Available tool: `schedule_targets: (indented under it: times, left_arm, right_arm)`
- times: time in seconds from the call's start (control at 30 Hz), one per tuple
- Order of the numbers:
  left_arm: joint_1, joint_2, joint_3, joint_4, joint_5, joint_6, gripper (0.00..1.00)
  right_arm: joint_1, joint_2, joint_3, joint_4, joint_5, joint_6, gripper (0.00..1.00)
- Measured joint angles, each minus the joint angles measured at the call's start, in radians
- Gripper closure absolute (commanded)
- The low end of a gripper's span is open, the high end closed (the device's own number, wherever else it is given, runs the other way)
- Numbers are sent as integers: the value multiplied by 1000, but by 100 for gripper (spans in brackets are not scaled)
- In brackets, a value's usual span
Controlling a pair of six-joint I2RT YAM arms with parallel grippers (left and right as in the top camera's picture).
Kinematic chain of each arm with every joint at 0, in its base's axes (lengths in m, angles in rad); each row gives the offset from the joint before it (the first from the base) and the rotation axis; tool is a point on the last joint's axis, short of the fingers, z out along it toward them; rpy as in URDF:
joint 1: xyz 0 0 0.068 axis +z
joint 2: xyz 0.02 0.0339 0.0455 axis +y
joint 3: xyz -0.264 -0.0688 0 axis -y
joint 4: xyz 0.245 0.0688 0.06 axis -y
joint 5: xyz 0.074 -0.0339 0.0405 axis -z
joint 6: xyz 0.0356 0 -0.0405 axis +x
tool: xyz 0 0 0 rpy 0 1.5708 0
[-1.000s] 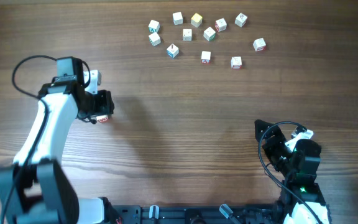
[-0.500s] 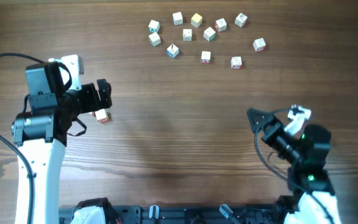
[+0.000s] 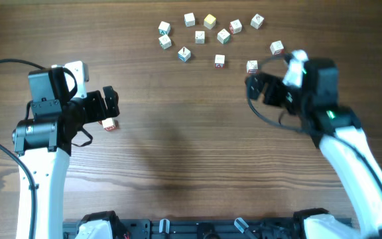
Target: Form a horizontal line
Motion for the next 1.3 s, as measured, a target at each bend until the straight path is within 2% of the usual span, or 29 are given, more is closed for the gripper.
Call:
schedule_targets:
  times: [0.33,0.47,0.7,0.8,0.93,1.0,1.13,1.3]
  left_arm:
    - [0,0,0,-18,0,-2,0]
    - [0,0,0,-19,0,-3,0]
    - [0,0,0,-22,0,-3,0]
    - [0,0,0,-22,0,-3,0]
    - [0,0,0,-23,0,-3,0]
    - [0,0,0,-23,0,-3,0]
    - [0,0,0,-23,0,-3,0]
    - [0,0,0,-23,0,-3,0]
  right_arm:
    - [84,470,434,33,151,-160,0]
    - [87,669,579,111,172,-231,1]
    - [88,890,620,371,147,-346,1]
    - [89,947,621,440,141,-365,4]
    - [89,1011,624,536,137,-394,14]
    - [89,1039,625,584,135,-399,24]
    - [89,1074,626,647,113,-402,34]
    - [90,1080,627,669,95,-408,65]
